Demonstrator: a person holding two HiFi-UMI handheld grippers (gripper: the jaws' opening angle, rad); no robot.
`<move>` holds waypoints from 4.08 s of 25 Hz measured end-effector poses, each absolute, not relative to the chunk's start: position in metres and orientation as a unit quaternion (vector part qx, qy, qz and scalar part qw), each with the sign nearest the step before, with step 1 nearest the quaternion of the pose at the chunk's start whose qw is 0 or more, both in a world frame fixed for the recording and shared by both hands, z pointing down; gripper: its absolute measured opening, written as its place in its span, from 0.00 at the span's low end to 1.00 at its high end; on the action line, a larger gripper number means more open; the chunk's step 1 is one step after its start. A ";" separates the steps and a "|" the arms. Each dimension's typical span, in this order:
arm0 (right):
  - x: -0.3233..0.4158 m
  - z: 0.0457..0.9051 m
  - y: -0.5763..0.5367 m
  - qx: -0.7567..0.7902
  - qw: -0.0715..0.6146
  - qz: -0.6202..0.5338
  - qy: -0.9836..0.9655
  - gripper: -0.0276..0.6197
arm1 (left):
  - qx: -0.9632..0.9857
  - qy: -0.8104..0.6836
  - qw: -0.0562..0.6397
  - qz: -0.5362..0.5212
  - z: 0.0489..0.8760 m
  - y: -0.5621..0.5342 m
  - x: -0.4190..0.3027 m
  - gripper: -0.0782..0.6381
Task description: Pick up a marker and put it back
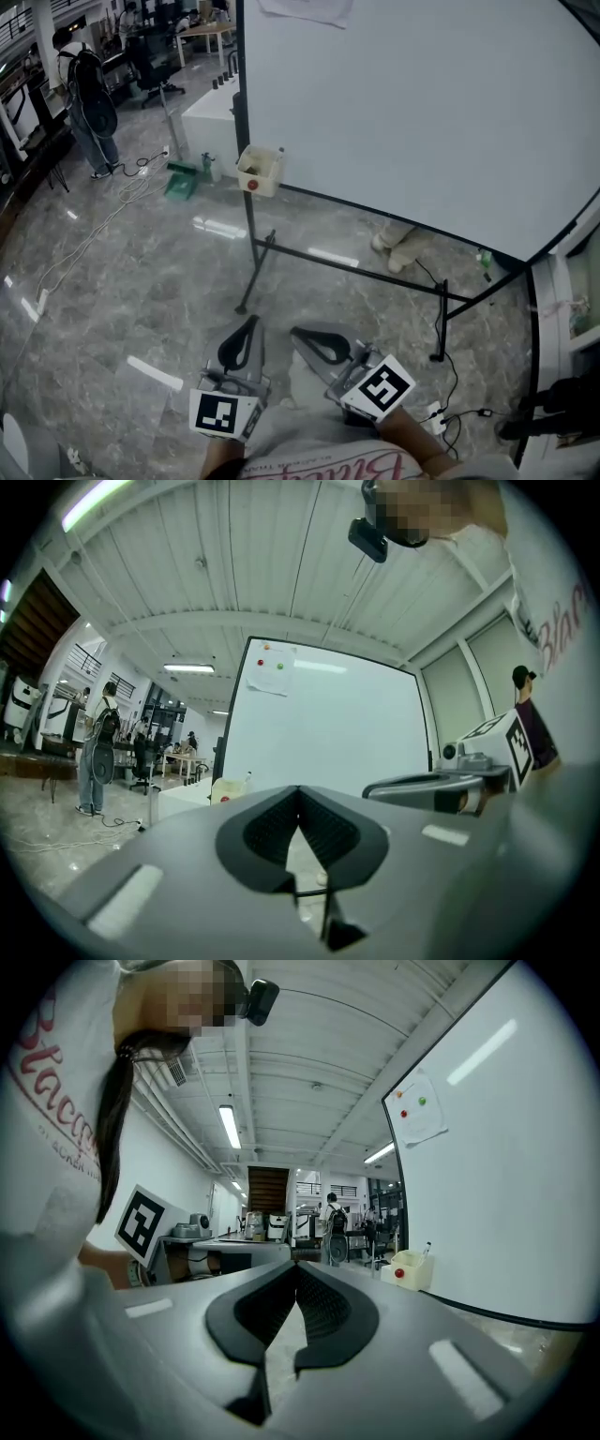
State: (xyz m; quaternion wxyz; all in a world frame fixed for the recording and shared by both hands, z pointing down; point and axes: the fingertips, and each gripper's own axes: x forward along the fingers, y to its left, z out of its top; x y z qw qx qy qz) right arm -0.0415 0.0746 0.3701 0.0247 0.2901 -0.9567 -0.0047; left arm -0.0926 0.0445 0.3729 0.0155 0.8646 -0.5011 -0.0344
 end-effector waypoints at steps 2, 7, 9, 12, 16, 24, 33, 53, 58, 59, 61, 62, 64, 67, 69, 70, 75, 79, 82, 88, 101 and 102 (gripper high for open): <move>-0.042 0.371 0.059 0.289 0.026 -0.007 -0.957 0.05 | 0.864 -0.502 0.021 -0.034 0.375 0.029 -0.094 0.11; -0.038 0.375 0.013 0.296 0.021 0.002 -0.955 0.05 | 0.862 -0.505 0.023 -0.029 0.379 -0.016 -0.094 0.11; -0.035 0.375 -0.010 0.298 0.018 0.004 -0.954 0.05 | 0.862 -0.506 0.023 -0.027 0.380 -0.037 -0.092 0.11; -0.030 0.373 -0.049 0.303 0.019 0.003 -0.953 0.05 | 0.860 -0.509 0.029 -0.017 0.381 -0.074 -0.091 0.11; -0.021 0.370 -0.107 0.302 0.017 0.011 -0.953 0.05 | 0.859 -0.511 0.020 -0.022 0.373 -0.131 -0.083 0.11; -0.017 0.361 -0.201 0.283 0.015 0.006 -0.959 0.05 | 0.854 -0.521 0.009 0.006 0.362 -0.220 -0.067 0.11; -0.018 0.389 -0.294 0.314 0.042 0.044 -0.948 0.31 | 0.833 -0.553 0.006 -0.004 0.363 -0.271 -0.082 0.11; -0.058 0.414 -0.336 0.281 0.066 0.096 -0.953 0.15 | 0.819 -0.573 0.010 0.009 0.368 -0.311 -0.113 0.11; -0.049 0.373 -0.334 0.304 0.023 0.064 -0.950 0.15 | 0.831 -0.557 -0.008 0.001 0.354 -0.313 -0.111 0.11; -0.047 0.361 -0.333 0.307 0.012 0.057 -0.950 0.15 | 0.833 -0.554 -0.012 -0.002 0.350 -0.314 -0.111 0.11; -0.043 0.336 -0.330 0.311 -0.013 0.040 -0.949 0.15 | 0.838 -0.545 -0.015 -0.015 0.341 -0.315 -0.111 0.11; -0.040 0.324 -0.328 0.313 -0.024 0.031 -0.949 0.15 | 0.842 -0.539 -0.014 -0.026 0.338 -0.315 -0.110 0.11; -0.036 0.304 -0.323 0.318 -0.043 0.015 -0.947 0.15 | 0.847 -0.528 -0.006 -0.053 0.331 -0.315 -0.107 0.11; -0.034 0.290 -0.315 0.327 -0.055 -0.010 -0.943 0.15 | 0.853 -0.517 -0.008 -0.069 0.324 -0.313 -0.103 0.11; -0.032 0.292 -0.309 0.330 -0.054 -0.011 -0.942 0.15 | 0.855 -0.512 -0.012 -0.075 0.322 -0.310 -0.100 0.11; -0.030 0.294 -0.308 0.331 -0.054 -0.007 -0.942 0.15 | 0.856 -0.510 -0.013 -0.079 0.321 -0.308 -0.099 0.11; -0.027 0.299 -0.308 0.334 -0.051 0.001 -0.941 0.15 | 0.860 -0.499 -0.025 -0.107 0.308 -0.306 -0.097 0.11; -0.026 0.302 -0.308 0.334 -0.049 0.003 -0.941 0.15 | 0.855 -0.506 -0.020 -0.110 0.309 -0.309 -0.100 0.11; -0.027 0.306 -0.310 0.334 -0.045 0.007 -0.941 0.15 | 0.855 -0.508 -0.020 -0.105 0.309 -0.311 -0.099 0.11; -0.030 0.328 -0.322 0.335 -0.026 0.038 -0.941 0.15 | 0.852 -0.515 -0.020 -0.097 0.310 -0.312 -0.102 0.11; -0.059 0.409 -0.339 0.325 0.046 0.126 -0.936 0.15 | 0.849 -0.522 -0.003 -0.083 0.325 -0.315 -0.110 0.11; -0.059 0.413 -0.341 0.329 0.048 0.132 -0.934 0.15 | 0.849 -0.521 -0.002 -0.083 0.326 -0.314 -0.110 0.11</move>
